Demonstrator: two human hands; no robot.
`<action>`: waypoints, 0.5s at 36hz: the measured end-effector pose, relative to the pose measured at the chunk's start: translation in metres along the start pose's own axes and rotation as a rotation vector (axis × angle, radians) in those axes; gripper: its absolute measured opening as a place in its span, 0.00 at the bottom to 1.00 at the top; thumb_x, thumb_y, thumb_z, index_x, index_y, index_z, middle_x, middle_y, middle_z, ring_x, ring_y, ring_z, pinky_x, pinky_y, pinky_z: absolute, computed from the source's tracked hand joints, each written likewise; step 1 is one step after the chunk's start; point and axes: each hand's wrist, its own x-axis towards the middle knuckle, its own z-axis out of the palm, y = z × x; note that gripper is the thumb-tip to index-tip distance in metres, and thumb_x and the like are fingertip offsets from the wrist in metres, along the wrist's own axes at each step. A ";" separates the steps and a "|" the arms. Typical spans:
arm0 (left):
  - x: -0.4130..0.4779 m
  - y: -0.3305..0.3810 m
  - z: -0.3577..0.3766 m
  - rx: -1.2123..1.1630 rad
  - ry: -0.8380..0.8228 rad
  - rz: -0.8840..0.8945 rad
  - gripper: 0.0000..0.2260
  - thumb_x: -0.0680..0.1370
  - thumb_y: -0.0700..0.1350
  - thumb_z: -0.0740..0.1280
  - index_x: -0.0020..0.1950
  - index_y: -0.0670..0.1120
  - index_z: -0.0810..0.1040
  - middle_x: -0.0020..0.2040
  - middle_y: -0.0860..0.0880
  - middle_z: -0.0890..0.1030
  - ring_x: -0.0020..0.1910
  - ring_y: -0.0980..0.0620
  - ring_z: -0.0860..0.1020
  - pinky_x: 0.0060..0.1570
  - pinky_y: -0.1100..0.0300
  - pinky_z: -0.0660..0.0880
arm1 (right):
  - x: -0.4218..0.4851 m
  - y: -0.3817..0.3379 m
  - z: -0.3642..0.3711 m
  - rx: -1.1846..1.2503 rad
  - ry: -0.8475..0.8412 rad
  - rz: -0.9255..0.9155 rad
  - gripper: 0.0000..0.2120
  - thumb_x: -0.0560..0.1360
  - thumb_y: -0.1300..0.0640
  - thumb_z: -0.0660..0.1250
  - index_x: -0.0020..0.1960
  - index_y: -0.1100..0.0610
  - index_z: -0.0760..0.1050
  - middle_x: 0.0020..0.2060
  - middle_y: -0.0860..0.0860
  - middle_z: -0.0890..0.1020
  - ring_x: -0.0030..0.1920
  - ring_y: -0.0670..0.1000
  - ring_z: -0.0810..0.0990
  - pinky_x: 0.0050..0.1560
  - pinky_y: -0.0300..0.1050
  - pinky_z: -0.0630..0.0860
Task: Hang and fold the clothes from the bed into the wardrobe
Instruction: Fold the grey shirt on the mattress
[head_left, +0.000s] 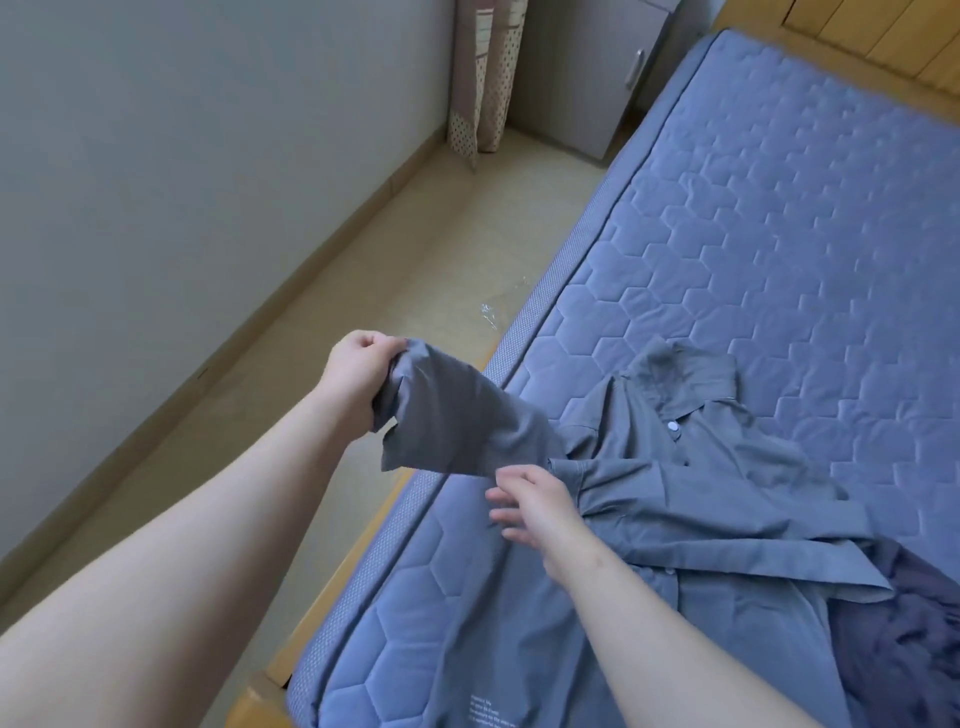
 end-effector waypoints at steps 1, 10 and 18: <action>-0.004 0.010 0.000 -0.036 -0.046 0.000 0.15 0.77 0.41 0.64 0.31 0.47 0.65 0.28 0.49 0.68 0.30 0.50 0.66 0.32 0.60 0.63 | -0.006 -0.007 -0.001 0.022 -0.009 -0.009 0.04 0.79 0.57 0.60 0.46 0.52 0.72 0.41 0.50 0.78 0.36 0.47 0.74 0.35 0.38 0.67; -0.053 0.081 -0.009 0.439 -0.214 0.224 0.11 0.70 0.39 0.72 0.43 0.53 0.75 0.44 0.47 0.80 0.41 0.48 0.77 0.47 0.55 0.76 | -0.052 -0.067 -0.007 0.276 -0.045 -0.118 0.05 0.80 0.55 0.58 0.49 0.52 0.73 0.41 0.51 0.79 0.38 0.50 0.77 0.40 0.42 0.71; -0.087 0.110 -0.038 0.695 0.038 0.234 0.10 0.70 0.33 0.66 0.36 0.48 0.75 0.36 0.50 0.74 0.41 0.48 0.72 0.31 0.63 0.66 | -0.079 -0.079 -0.030 0.357 0.128 -0.118 0.07 0.79 0.58 0.58 0.42 0.53 0.71 0.37 0.51 0.78 0.34 0.49 0.75 0.35 0.41 0.69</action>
